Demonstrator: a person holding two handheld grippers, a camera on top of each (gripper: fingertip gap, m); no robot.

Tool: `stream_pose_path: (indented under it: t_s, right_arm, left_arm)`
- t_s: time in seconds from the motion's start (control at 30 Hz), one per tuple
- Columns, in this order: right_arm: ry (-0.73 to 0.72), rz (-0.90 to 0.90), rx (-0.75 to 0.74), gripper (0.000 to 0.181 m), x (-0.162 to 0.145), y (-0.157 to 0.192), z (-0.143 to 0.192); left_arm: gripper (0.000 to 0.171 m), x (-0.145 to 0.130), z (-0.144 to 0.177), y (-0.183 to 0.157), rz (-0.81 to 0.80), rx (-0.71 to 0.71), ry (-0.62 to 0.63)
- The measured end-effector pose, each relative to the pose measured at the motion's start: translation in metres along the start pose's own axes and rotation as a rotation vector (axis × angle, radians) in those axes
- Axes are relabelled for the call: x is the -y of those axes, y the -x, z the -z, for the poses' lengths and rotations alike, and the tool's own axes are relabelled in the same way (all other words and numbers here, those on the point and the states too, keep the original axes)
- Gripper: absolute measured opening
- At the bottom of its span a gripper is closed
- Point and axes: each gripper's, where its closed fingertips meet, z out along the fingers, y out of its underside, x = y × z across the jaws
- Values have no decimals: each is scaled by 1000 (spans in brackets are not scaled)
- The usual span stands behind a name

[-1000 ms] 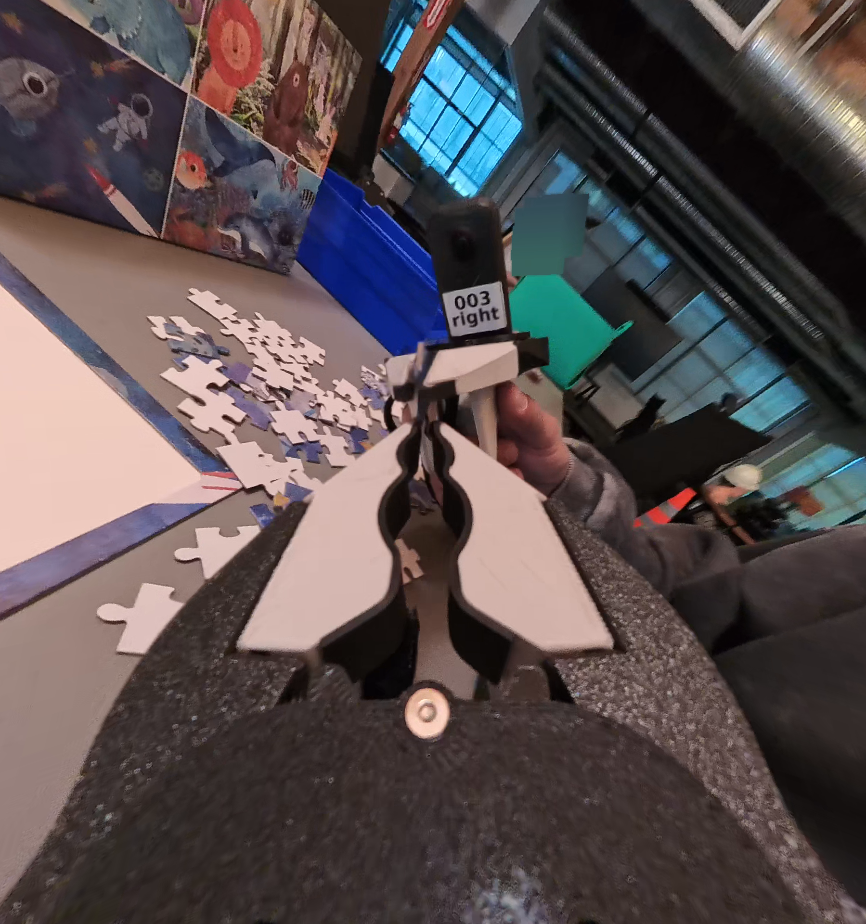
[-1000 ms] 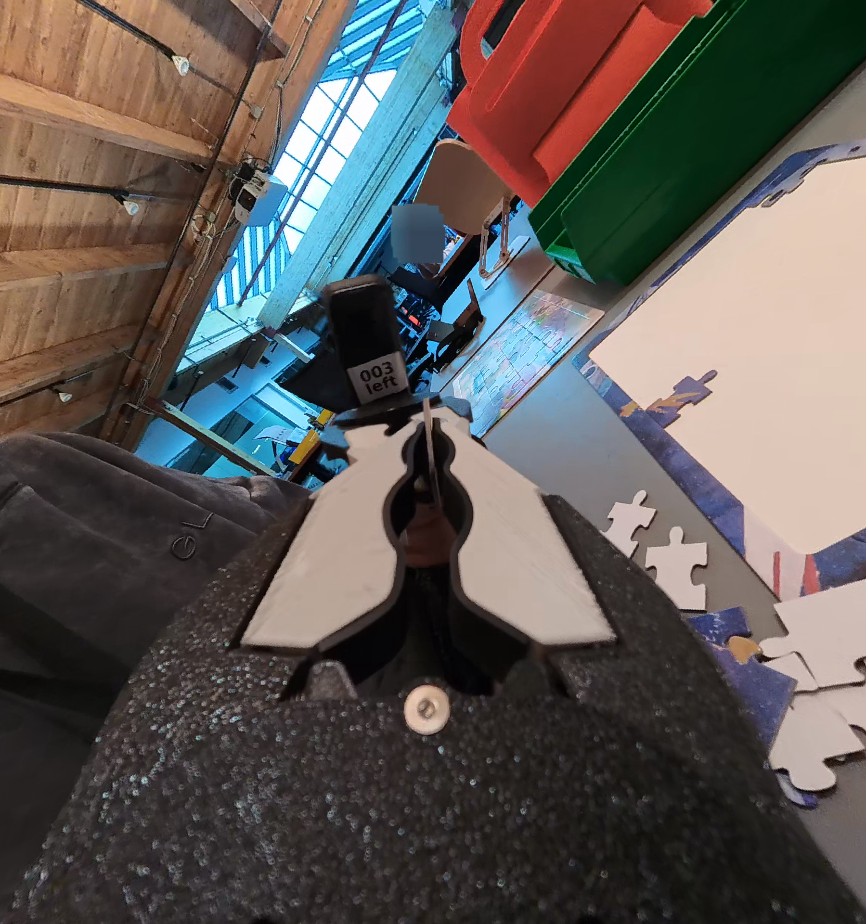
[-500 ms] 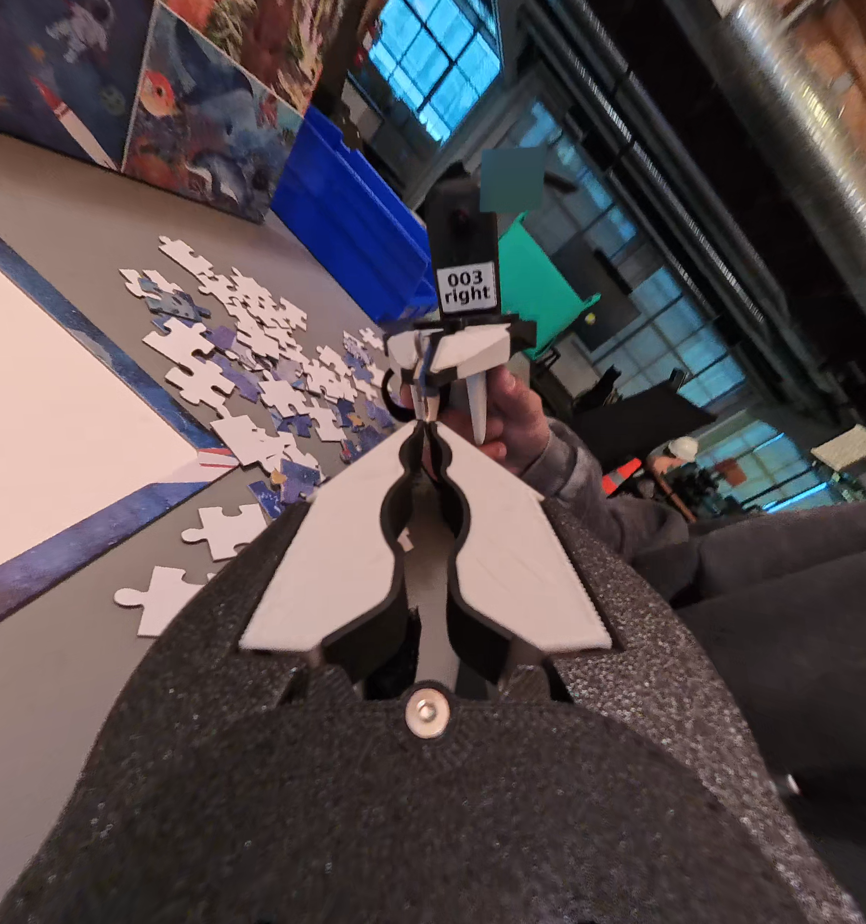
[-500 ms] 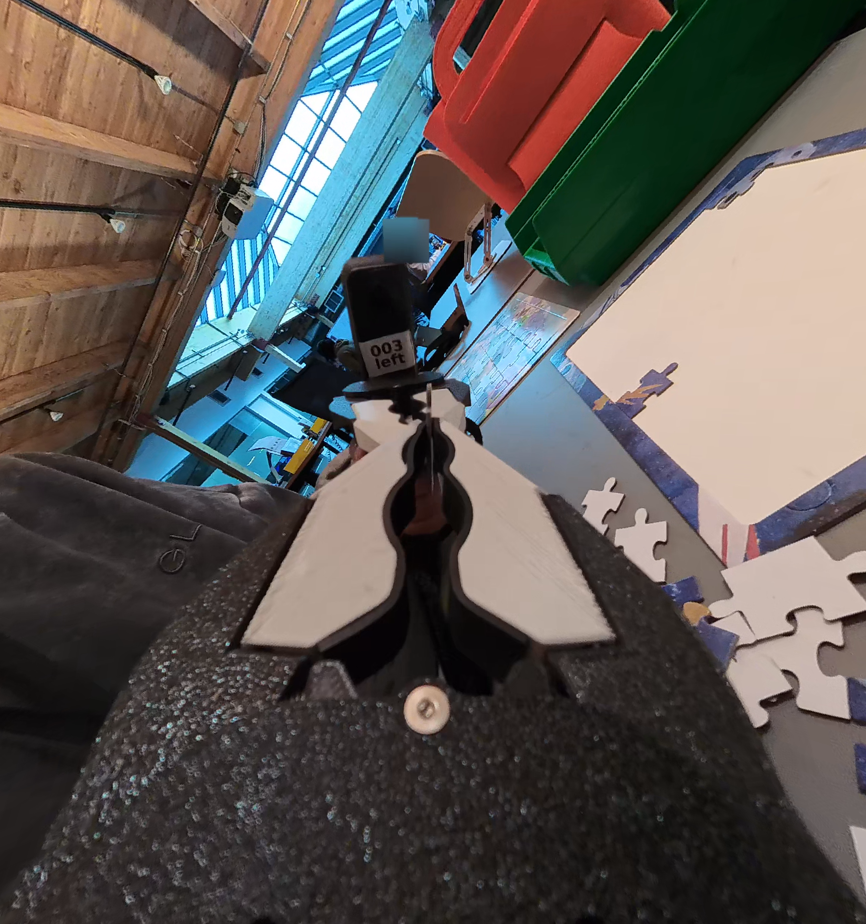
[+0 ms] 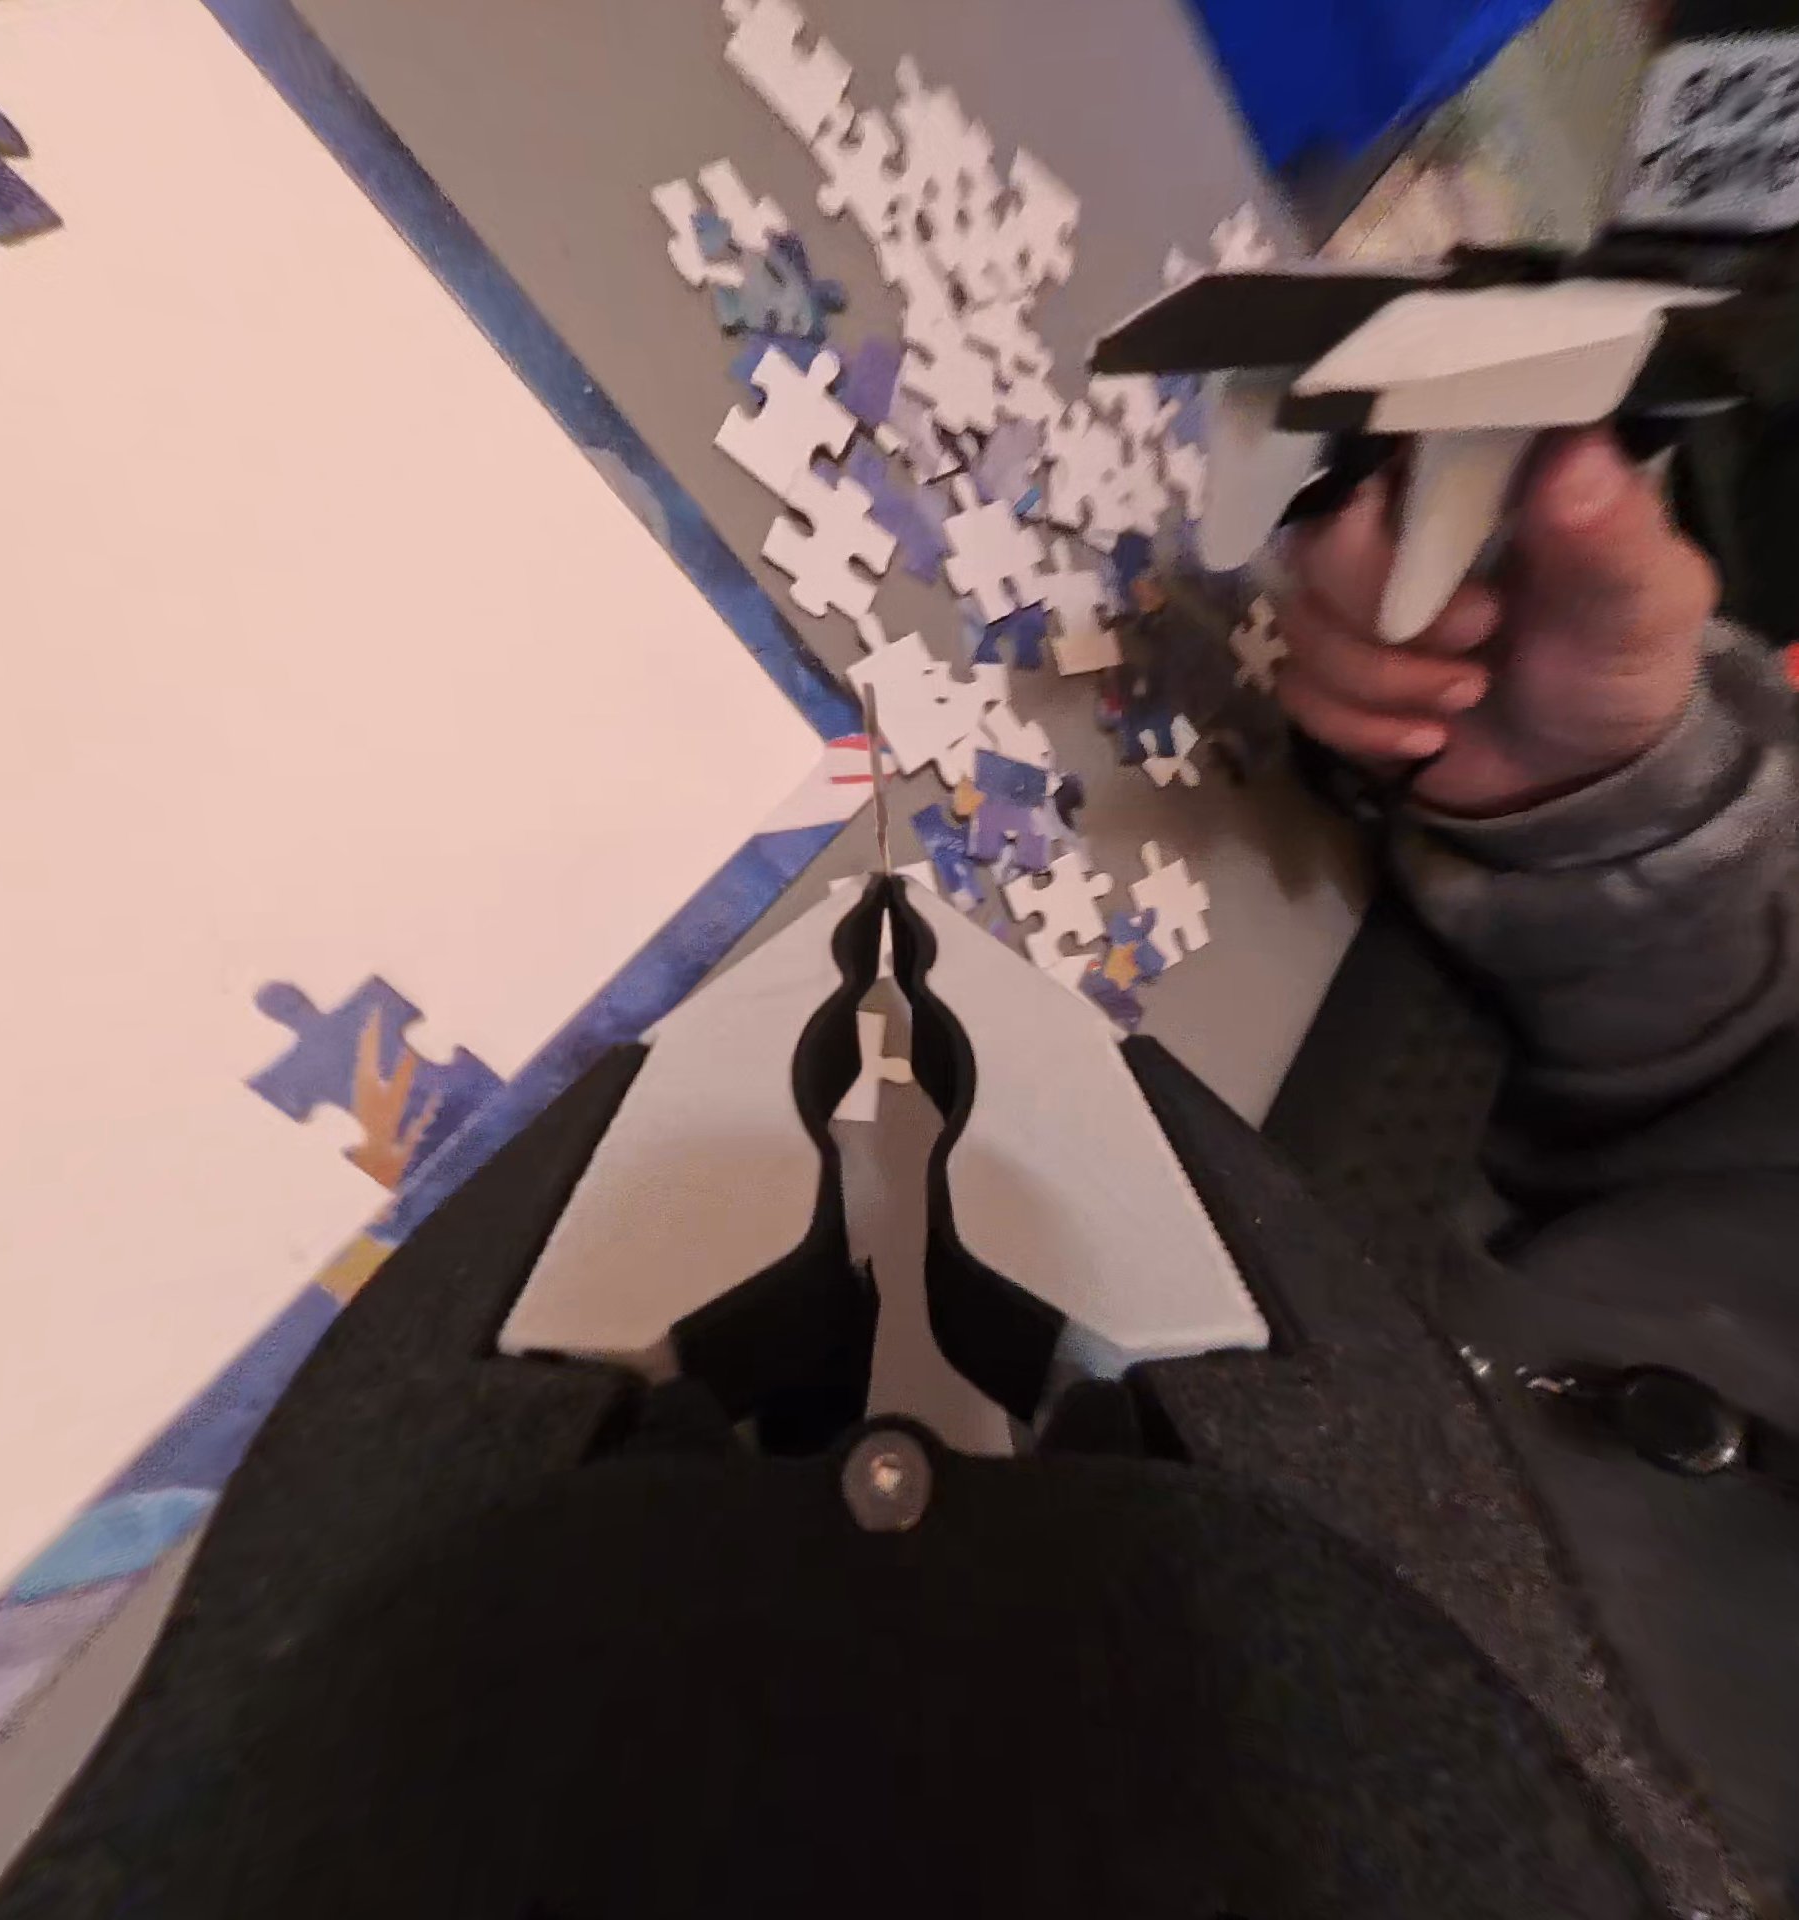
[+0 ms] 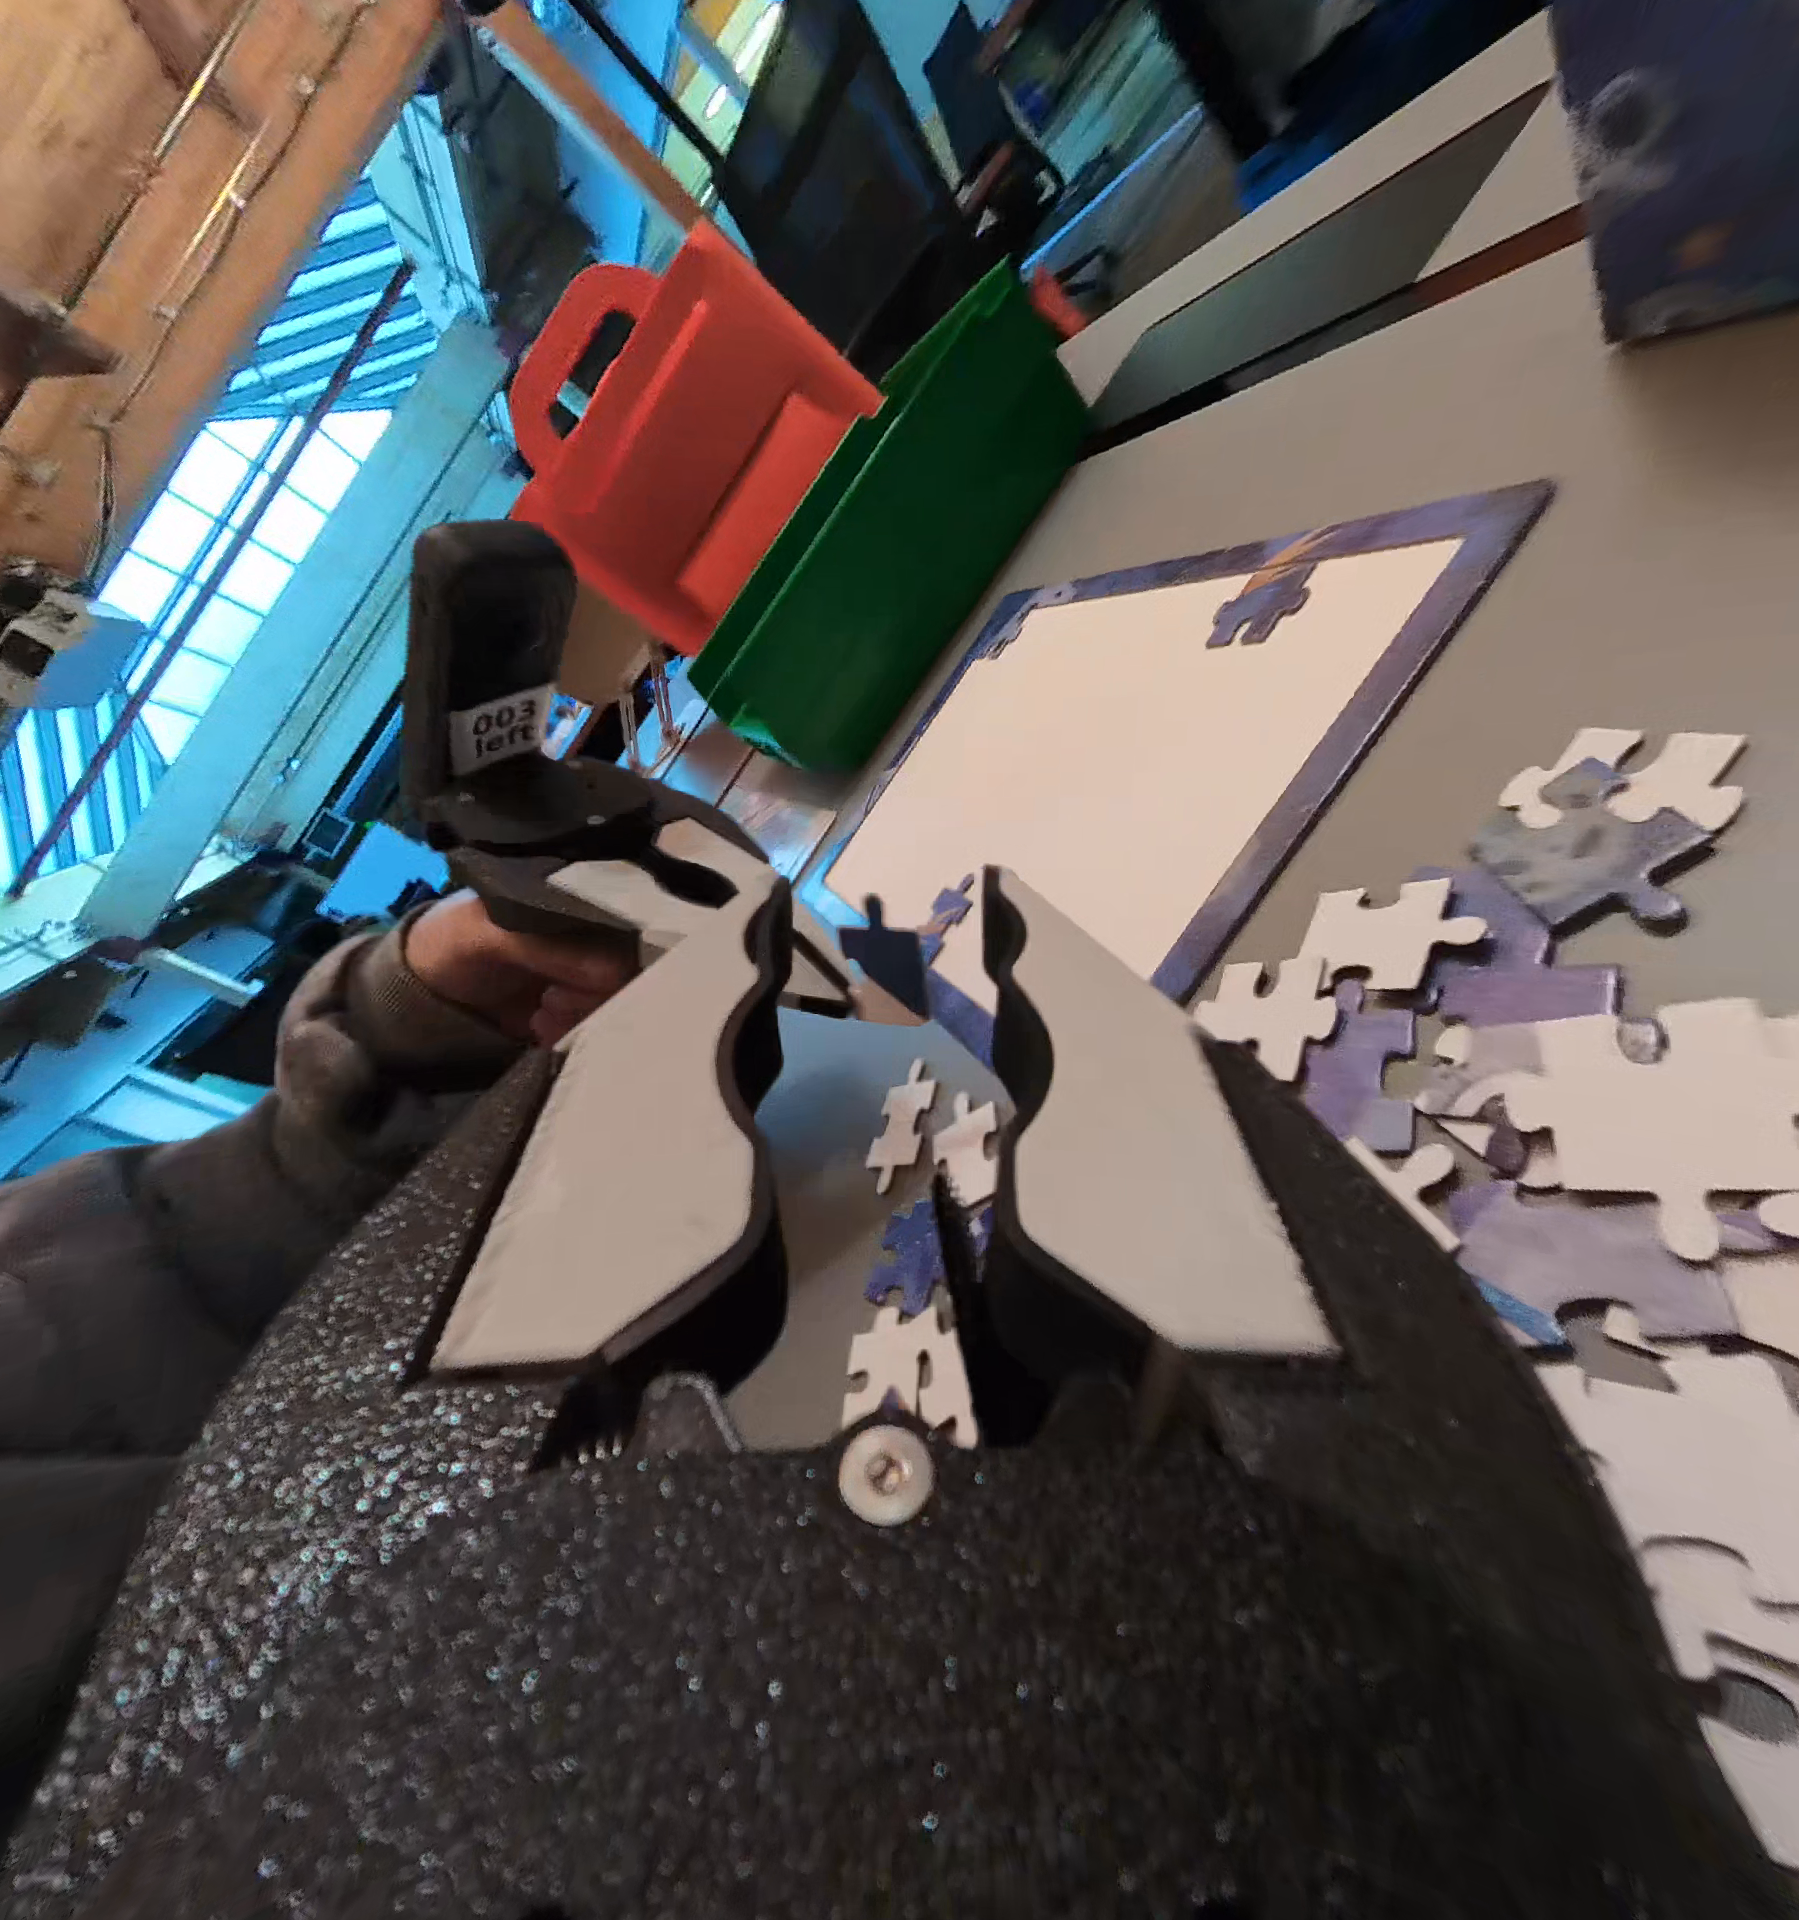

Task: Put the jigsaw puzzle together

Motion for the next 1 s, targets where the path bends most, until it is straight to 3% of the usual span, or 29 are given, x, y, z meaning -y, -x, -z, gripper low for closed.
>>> stream_pose_path:
  t_s: [0.13,0.2,0.4,0.67,0.77,0.9,1.0]
  right_arm:
    - [-46,-50,16,35,7,-3,7]
    - [-71,-72,21,35,11,-5,12]
    - [-101,-76,25,34,18,-6,17]
    - [-98,-104,68,33,19,0,15]
    - [-97,-105,72,33,19,1,15]
    - [-99,-104,65,32,19,-1,16]
    - [-100,-109,62,32,19,-2,17]
  left_arm:
    - [1,2,-21,16,-48,12,248]
    - [1,8,-30,18,-5,-26,302]
    - [1,12,-47,23,109,-79,355]
    - [0,0,-40,14,147,-137,382]
    - [1,-3,-39,20,127,-100,401]
    - [21,2,-38,26,109,-64,393]
    - [22,3,-37,41,6,52,393]
